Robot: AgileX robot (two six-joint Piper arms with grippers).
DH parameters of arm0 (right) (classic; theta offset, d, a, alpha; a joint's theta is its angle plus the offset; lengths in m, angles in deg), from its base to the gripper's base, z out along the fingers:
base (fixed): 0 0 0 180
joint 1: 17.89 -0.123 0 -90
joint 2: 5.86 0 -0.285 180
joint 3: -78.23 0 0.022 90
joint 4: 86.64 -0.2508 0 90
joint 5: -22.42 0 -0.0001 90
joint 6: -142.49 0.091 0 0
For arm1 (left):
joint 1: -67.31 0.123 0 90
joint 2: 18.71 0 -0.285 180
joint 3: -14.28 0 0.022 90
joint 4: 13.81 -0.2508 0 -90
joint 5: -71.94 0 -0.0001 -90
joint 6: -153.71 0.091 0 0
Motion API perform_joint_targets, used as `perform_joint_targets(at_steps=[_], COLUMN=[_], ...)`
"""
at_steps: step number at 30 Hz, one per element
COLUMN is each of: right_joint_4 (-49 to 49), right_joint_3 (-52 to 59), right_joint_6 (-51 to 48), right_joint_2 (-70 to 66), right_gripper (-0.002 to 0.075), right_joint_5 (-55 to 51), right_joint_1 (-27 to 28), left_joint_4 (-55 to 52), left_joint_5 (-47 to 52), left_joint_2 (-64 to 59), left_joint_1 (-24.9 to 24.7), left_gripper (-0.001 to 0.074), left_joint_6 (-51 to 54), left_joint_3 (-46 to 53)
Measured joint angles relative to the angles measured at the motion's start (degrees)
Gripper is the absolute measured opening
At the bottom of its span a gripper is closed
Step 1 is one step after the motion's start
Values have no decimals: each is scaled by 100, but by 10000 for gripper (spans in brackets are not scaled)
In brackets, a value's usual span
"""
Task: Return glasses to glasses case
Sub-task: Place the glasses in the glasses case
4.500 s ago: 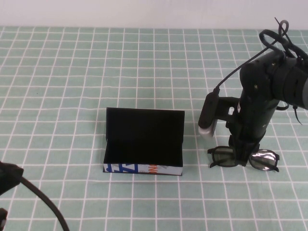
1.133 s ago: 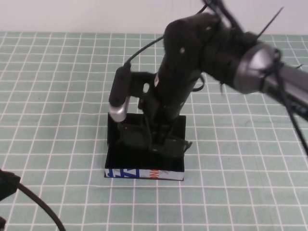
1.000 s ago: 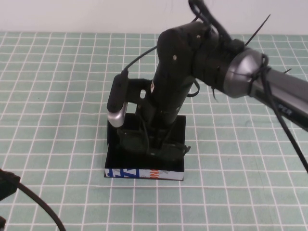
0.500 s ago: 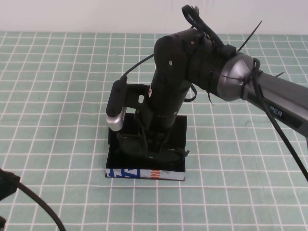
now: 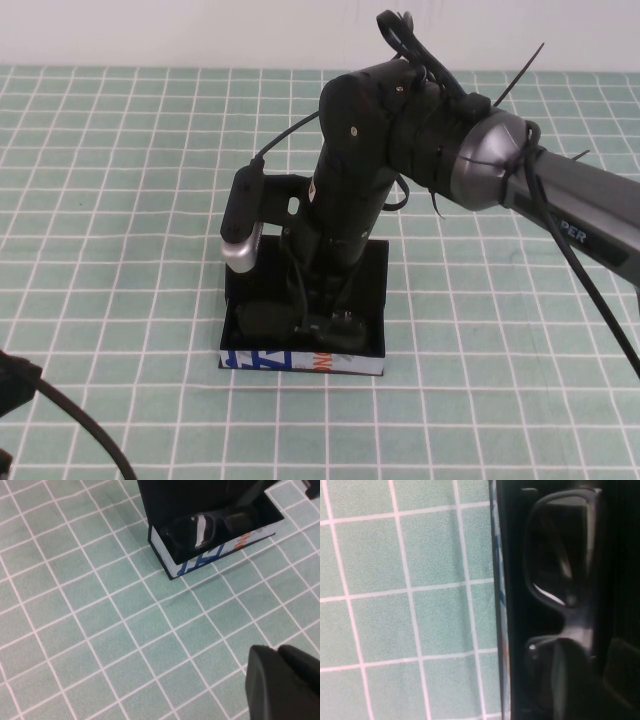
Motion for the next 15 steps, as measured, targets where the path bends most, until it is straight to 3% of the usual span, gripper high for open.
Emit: perform_joint_targets(at_steps=[9, 12, 15], right_joint_4=[0, 28, 165], right_joint_3=[-12, -12, -12], right_joint_6=[0, 0, 172], right_joint_2=[0, 113, 350], right_gripper=[183, 146, 64], right_joint_5=[0, 0, 0], right_joint_1=[0, 0, 0], left_joint_4=[0, 0, 74], left_joint_5=[0, 0, 0], left_joint_2=[0, 0, 0], left_joint_1=[0, 0, 0], left_gripper=[-2, -2, -2], left_joint_6=[0, 0, 219], left_joint_3=[0, 0, 0])
